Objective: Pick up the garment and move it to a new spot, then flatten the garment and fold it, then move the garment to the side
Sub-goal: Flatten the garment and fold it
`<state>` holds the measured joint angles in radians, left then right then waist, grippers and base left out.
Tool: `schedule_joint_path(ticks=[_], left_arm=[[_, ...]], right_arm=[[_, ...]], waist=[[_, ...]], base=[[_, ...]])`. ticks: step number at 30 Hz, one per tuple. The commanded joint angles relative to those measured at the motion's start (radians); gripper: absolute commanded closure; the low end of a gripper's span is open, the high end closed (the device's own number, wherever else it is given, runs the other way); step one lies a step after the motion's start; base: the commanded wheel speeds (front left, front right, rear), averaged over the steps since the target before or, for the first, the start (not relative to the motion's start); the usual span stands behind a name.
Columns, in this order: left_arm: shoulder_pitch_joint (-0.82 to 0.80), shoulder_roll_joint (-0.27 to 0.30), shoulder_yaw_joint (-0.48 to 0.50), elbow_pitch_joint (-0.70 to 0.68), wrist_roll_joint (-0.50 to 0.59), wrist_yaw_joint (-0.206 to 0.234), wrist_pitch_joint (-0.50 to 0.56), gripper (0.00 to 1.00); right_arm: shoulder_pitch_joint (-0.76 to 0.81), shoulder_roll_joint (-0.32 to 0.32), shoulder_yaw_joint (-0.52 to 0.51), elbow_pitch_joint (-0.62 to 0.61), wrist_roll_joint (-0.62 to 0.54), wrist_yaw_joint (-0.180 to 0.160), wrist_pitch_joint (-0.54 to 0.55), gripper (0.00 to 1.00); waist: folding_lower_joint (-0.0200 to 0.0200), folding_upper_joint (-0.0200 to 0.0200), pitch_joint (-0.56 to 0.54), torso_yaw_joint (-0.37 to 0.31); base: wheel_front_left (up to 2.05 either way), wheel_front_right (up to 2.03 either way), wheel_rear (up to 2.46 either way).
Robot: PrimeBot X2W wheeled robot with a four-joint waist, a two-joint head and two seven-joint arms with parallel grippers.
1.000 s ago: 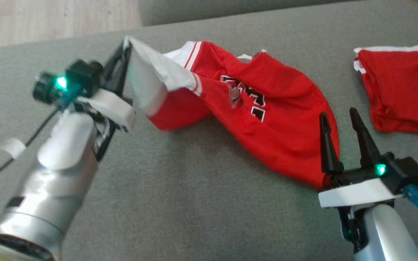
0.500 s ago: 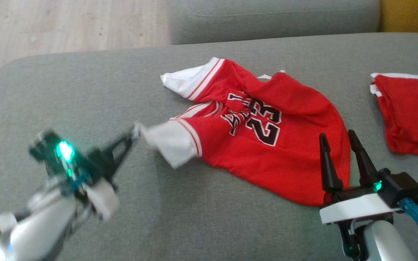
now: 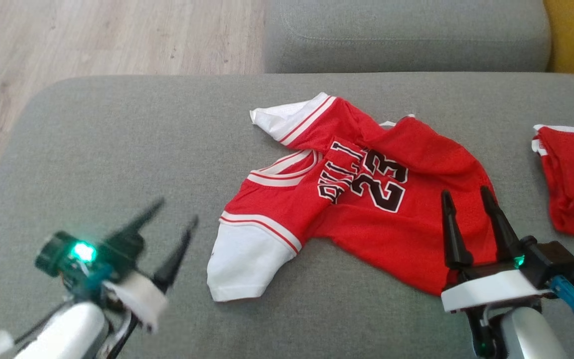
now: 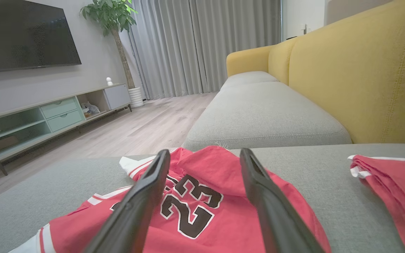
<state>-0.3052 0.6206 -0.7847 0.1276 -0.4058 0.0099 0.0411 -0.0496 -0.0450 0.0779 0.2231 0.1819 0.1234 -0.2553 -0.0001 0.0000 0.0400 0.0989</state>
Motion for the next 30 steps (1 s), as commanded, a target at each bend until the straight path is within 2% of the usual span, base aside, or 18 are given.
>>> schedule_joint_path(ticks=[1, 4, 7, 11, 12, 16, 21, 24, 30], left_arm=[[-0.029, -0.001, 0.095, -0.047, -0.044, 0.043, -0.040, 0.00], [-0.002, -0.060, 0.192, -0.079, -0.133, 0.116, -0.127, 0.00], [0.028, -0.119, 0.266, -0.099, -0.199, 0.169, -0.211, 0.00], [0.083, -0.187, 0.305, -0.099, -0.256, 0.201, -0.261, 0.00], [0.113, -0.220, 0.315, -0.087, -0.278, 0.207, -0.275, 0.00], [0.155, -0.280, 0.324, -0.057, -0.296, 0.198, -0.293, 0.00], [0.157, -0.304, 0.312, -0.004, -0.284, 0.162, -0.298, 0.00], [0.157, -0.304, 0.288, 0.032, -0.289, 0.149, -0.263, 0.00], [0.165, -0.313, 0.222, 0.116, -0.332, 0.121, -0.113, 0.00]], right_arm=[[-0.026, -0.005, 0.017, -0.031, -0.005, 0.007, -0.006, 0.00], [-0.022, -0.005, 0.018, -0.048, 0.002, 0.007, -0.006, 0.00], [-0.016, -0.005, 0.022, -0.064, 0.001, 0.007, -0.006, 0.00], [-0.002, -0.005, 0.023, -0.083, -0.001, 0.007, -0.006, 0.00], [0.008, -0.005, 0.021, -0.090, -0.001, 0.007, -0.006, 0.00], [0.017, -0.005, 0.019, -0.091, -0.004, 0.007, -0.006, 0.00], [0.015, -0.005, 0.020, -0.089, -0.010, 0.007, -0.006, 0.00], [0.013, -0.005, 0.020, -0.088, -0.013, 0.007, -0.006, 0.00], [0.013, -0.005, 0.023, -0.084, -0.012, 0.007, -0.006, 0.00]], waist=[[0.0001, 0.0000, -0.007, 0.003], [0.0001, 0.0000, -0.016, 0.003], [0.0001, 0.0000, -0.021, 0.000], [0.0001, 0.0000, -0.024, -0.007], [0.0001, 0.0000, -0.024, -0.009], [0.0001, 0.0000, -0.021, -0.014], [0.0001, 0.0000, -0.019, -0.015], [0.0001, 0.0000, -0.019, -0.017], [0.0001, 0.0000, -0.013, -0.028]], base=[[0.00, 0.00, 0.00], [0.00, 0.00, 0.00], [0.00, 0.00, 0.00], [0.00, 0.00, 0.00], [0.00, 0.00, 0.00], [0.00, 0.00, 0.00], [0.00, 0.00, 0.00], [0.00, 0.00, 0.00], [0.00, 0.00, 0.00]])
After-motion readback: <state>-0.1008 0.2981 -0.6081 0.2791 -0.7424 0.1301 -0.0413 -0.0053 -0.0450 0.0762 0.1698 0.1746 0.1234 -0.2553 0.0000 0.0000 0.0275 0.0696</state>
